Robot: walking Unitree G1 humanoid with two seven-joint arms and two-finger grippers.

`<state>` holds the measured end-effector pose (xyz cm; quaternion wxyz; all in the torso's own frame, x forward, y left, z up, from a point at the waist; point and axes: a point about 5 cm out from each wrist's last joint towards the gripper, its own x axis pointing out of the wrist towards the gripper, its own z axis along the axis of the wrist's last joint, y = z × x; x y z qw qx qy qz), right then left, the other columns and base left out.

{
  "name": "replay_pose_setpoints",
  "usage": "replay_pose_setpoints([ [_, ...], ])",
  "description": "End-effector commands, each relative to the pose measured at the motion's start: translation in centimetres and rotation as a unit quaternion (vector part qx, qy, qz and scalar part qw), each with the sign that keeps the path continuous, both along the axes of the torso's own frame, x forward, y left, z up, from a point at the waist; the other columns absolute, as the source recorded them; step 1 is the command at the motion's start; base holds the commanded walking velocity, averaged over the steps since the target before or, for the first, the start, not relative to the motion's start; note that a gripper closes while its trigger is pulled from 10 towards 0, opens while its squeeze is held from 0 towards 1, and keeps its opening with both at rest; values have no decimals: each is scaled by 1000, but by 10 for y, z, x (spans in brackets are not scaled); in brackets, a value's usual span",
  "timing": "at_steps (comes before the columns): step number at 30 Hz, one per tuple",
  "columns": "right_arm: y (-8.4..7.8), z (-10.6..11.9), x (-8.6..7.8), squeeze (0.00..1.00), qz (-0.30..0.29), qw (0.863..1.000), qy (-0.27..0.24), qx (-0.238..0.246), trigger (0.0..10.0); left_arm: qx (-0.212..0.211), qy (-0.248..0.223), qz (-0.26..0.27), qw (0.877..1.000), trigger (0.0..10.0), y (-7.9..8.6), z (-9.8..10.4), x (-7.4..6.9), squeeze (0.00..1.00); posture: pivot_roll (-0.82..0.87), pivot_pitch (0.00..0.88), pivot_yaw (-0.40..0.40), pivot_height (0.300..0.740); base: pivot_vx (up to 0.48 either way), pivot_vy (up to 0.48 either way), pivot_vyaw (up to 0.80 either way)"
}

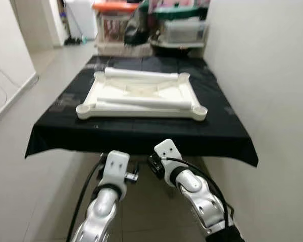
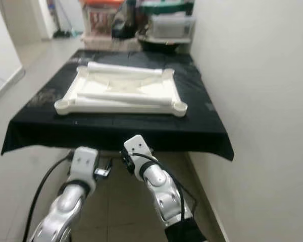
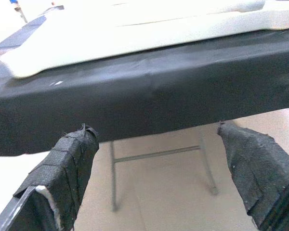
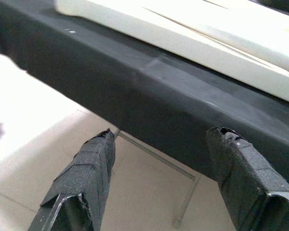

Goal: Building children table

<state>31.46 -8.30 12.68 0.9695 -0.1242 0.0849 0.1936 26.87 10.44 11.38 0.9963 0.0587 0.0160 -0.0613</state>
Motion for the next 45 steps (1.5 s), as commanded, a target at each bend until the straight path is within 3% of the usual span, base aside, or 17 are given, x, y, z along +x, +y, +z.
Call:
replay_pose_setpoints([
  [1, -12, -2, 2, 0, -28, 999, -7, 34, 10000, 9, -25, 19, 999, 10000, 5, 1, -1, 0, 154, 0, -75, 740, 0, 0, 0],
  [3, -22, 2, 7, 0, -71, 995, -45, 59, 10000, 22, -78, 71, 994, 10000, 17, 10, 5, 0, 156, 0, -89, 740, 0, 0, 0],
  [7, -25, 3, 5, 0, -110, 990, -61, 67, 10000, 16, -72, 93, 993, 10000, 23, 10, 6, 0, 148, 0, -85, 740, 0, 0, 0],
  [8, -24, 5, 2, 0, -112, 990, -78, 41, 10000, 15, -59, 92, 994, 10000, 22, 9, 3, 0, 151, 0, -79, 740, 0, 0, 0],
  [9, -21, 5, -3, 0, -99, 991, -89, 29, 10000, 20, -53, 87, 995, 10000, 20, 8, 0, 0, 151, 0, -79, 740, 0, 0, 0],
  [12, -12, 5, -15, 0, -64, 989, -83, 103, 10000, 17, -33, 66, 997, 10000, 9, 5, -5, 0, 147, 0, -75, 740, 0, 0, 0],
  [16, -10, 7, -21, 0, -63, 985, -99, 125, 10000, 15, -31, 68, 997, 10000, 9, 4, -6, 0, 144, 0, -67, 740, 0, 0, 0],
  [24, -16, 4, -24, 0, -95, 979, -109, 144, 10000, -3, -32, 80, 996, 10000, 15, 5, -13, 0, 146, 0, -50, 740, 0, 0, 0],
  [45, -8, 9, -31, 0, -45, 975, -118, 182, 10000, 10, -53, 79, 995, 10000, 13, 12, -17, 0, 156, 0, -57, 740, 0, 0, 0],
])
